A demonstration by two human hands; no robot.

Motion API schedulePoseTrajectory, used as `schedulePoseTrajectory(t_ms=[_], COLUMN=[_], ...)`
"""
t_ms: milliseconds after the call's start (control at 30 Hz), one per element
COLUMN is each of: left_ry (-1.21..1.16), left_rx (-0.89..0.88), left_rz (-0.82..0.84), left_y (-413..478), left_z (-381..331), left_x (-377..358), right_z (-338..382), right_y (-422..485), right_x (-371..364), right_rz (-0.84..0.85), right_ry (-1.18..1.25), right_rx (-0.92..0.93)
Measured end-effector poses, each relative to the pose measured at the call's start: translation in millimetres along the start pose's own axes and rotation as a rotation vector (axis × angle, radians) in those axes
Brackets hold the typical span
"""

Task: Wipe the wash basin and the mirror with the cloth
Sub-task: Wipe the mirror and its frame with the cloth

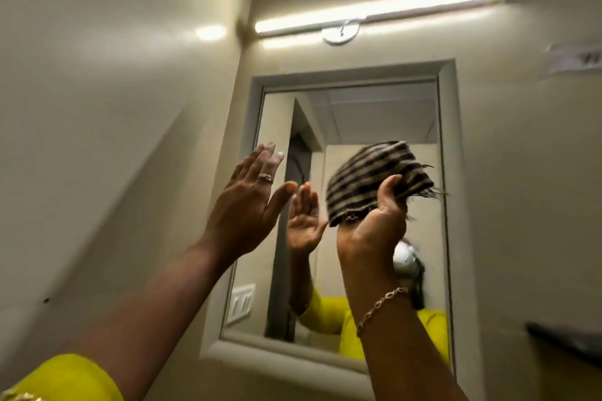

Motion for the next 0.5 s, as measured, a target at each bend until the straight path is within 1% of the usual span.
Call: schedulePoseTrajectory(t_ms=[33,100,200,300,333,367,400,433,500], left_ry=[-0.004,-0.02,-0.023,-0.017,-0.018,-0.02,-0.018,-0.019,-0.016], left_rx=[0.003,0.005,0.004,0.017,0.017,0.015,0.019,0.012,0.002], left_rz=[-0.003,-0.021,-0.032,-0.03,-0.03,-0.031,-0.018,-0.023,-0.046], left_y=[4.4,14.8,26.3,35.7,40.0,42.8,45.6,49.0,55.1], left_z=[2.8,9.6,21.8,36.2,40.2,43.5,46.2,48.9,53.3], left_x=[-2.1,-7.5,-16.0,-26.7,-31.1,-34.5,-37.0,-40.5,-44.4], right_z=[8.2,25.8,56.1,69.9,72.6,73.1,73.0,73.1,73.1], right_y=[6.6,29.3,45.6,72.1,87.8,104.9,119.5,128.7,146.6], right_x=[-6.6,-16.1,-34.0,-53.5,-55.8,-55.7,-57.6,-60.2,-58.2], right_rz=[0.077,0.137,0.236,0.327,0.347,0.368,0.401,0.456,0.613], right_ry=[-0.087,-0.326,-0.629,-1.107,-1.276,-1.473,-1.657,-1.837,-2.142], right_rx=[0.053,0.238,0.72,1.268,1.433,1.559,1.621,1.606,1.462])
Point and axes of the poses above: each hand's wrist, its own y-axis towards the middle knuckle, its own x-axis out of the back of the hand, z = x × y, the point moved 3 cm from there along y, towards the middle knuckle, and after that the axes turned 2 degrees about -y, right-handed, at the moved point
